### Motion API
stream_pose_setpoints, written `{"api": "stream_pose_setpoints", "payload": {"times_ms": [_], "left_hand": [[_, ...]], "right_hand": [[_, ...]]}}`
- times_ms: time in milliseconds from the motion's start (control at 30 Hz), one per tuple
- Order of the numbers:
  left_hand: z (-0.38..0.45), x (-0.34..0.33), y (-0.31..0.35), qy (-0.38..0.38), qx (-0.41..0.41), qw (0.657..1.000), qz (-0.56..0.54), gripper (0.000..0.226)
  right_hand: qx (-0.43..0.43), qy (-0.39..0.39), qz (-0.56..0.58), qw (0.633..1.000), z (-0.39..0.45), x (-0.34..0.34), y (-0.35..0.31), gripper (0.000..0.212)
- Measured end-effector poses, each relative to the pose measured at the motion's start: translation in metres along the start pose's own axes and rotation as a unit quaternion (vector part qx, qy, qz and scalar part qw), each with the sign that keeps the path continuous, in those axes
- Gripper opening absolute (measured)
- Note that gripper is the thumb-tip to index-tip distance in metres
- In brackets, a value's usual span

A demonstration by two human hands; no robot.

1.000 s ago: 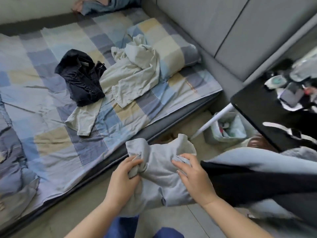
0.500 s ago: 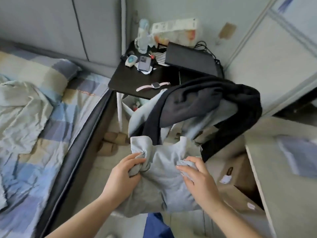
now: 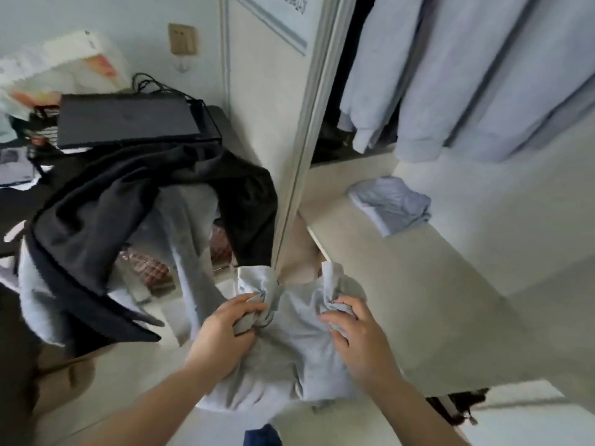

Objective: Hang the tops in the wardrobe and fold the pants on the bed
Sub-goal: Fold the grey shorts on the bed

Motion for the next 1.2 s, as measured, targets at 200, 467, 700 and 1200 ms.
{"api": "stream_pose_setpoints", "payload": {"times_ms": [200, 467, 700, 1200], "left_hand": [[0.071, -0.064, 0.037, -0.028, -0.017, 0.999, -0.015, 0.053], [0.167, -0.132, 0.053, -0.110, -0.049, 0.992, -0.040, 0.051], [0.267, -0.201, 0.071, -0.225, -0.125, 0.966, -0.027, 0.054], [0.406, -0.348, 0.044, -0.318, -0.194, 0.928, 0.013, 0.061]], "right_hand": [[-0.074, 0.037, -0.011, 0.996, 0.036, 0.042, 0.057, 0.024], [-0.222, 0.063, -0.003, 0.973, 0.077, 0.049, 0.128, 0.025], [-0.349, 0.172, 0.032, 0.921, 0.111, 0.063, 0.186, 0.027], [-0.461, 0.301, 0.097, 0.829, 0.178, 0.013, 0.326, 0.028]]}}
Point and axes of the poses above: each hand's wrist, its own z-axis towards the middle knuckle, its own x-axis out of the back of the hand, y = z × x, the point moved 3 cm from there along z, towards the middle knuckle, and after that the axes turned 9 degrees about -x, right-handed, at the moved point
